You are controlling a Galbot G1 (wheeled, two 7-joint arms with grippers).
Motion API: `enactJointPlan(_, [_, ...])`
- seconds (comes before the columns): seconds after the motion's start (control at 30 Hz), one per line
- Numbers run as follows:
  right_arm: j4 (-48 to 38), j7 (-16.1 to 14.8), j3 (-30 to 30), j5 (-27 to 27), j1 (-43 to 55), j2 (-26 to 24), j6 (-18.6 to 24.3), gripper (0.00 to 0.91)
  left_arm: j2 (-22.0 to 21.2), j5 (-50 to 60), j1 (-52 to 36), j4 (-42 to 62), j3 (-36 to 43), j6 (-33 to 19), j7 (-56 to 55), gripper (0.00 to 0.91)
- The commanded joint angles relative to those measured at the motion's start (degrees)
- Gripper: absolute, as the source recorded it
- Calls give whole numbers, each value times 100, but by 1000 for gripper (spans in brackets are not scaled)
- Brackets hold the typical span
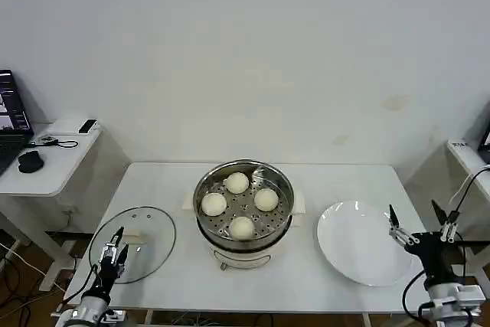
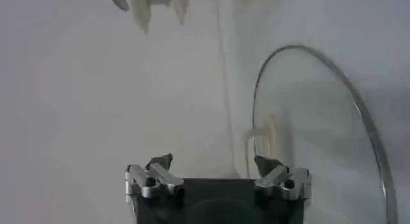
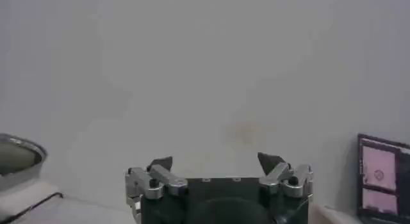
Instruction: Take steamed baozi put them in steamer then cover it.
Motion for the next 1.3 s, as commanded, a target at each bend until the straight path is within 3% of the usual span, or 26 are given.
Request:
enactJointPlan(0.03, [80, -28, 144, 5, -213, 98, 88, 907, 206, 43, -601, 543, 143, 14, 26, 907])
enactJointPlan(0.77, [9, -85, 163, -80, -184, 159, 78, 907, 228, -16, -1588, 1438, 677, 65, 147, 907])
enactJointPlan(0.8, [4, -85, 158, -85, -176, 160, 76, 907, 225, -9, -1612, 1462, 694, 64, 156, 856])
enactJointPlan(0.83, [-2, -85, 160, -87, -169, 161, 77, 907, 223, -9, -1631, 1489, 712, 60, 165, 584])
enactJointPlan(0.87, [-5, -85, 159, -87, -163, 161, 76, 907, 217, -9, -1652, 1511, 719, 58, 161, 403])
enactJointPlan(0.9, [-6, -86, 162, -88, -158, 158, 72, 907, 209, -2, -1665, 1525, 717, 54, 154, 0])
enactJointPlan(1.3, [-19, -86, 112, -105, -133, 158, 74, 907, 176, 6, -1592, 1438, 696, -11, 141, 0])
